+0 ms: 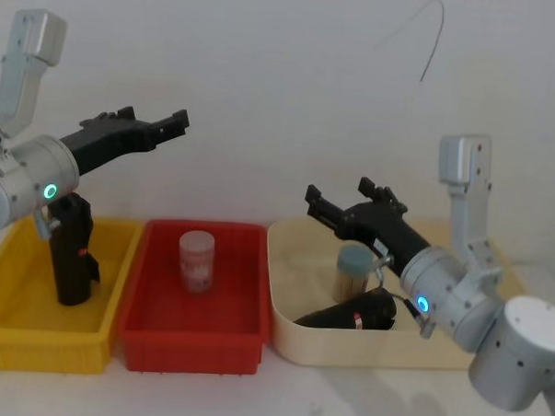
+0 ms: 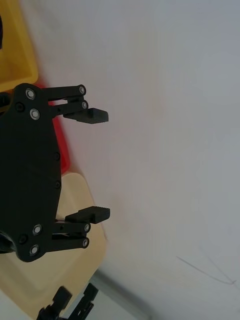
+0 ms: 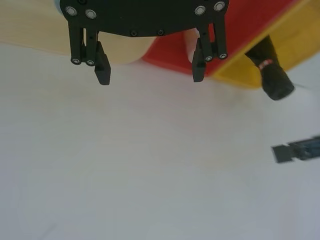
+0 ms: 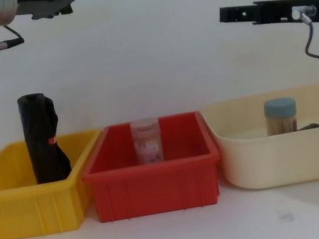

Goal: Pick up the garbage bag with the one hand and transfer it to the other hand.

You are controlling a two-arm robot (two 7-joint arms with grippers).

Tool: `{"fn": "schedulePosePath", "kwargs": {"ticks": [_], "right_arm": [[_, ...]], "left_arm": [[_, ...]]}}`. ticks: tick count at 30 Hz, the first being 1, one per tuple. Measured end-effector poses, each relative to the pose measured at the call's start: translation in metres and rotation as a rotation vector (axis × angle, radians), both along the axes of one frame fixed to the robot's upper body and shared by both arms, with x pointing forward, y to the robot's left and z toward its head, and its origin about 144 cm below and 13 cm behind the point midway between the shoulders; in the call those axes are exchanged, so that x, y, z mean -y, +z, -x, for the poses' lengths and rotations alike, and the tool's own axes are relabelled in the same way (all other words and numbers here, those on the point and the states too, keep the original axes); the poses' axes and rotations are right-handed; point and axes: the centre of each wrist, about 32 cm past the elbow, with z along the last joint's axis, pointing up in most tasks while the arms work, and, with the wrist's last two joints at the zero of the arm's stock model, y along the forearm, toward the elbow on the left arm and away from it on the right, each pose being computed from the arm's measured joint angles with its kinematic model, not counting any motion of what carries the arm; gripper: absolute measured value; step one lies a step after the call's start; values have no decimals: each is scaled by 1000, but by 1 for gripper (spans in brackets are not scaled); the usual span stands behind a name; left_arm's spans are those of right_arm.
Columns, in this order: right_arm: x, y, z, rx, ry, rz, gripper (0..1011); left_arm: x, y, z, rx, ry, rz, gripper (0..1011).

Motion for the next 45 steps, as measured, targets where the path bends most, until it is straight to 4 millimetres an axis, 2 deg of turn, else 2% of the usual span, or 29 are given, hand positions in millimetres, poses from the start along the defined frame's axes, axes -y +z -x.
{"fn": "schedulePosePath", "kwargs": {"ticks": [7,14,32,45], "right_arm": [[-19,-9,27,69,-5,-28,999],[-32,-17,43,96,-18,-40,1000],[-49,-23,56,116,-47,-59,1000],[-51,-24,59,120,-53,-63,999]], "left_arm": [[-1,1,-1,-21,-51,-3,1001],[-2,1,-4,-56,-126,-18,1001],[1,-1,-20,-169,-381,-100,1001],[4,-2,-26,-213,-460,-128,1001]]}}
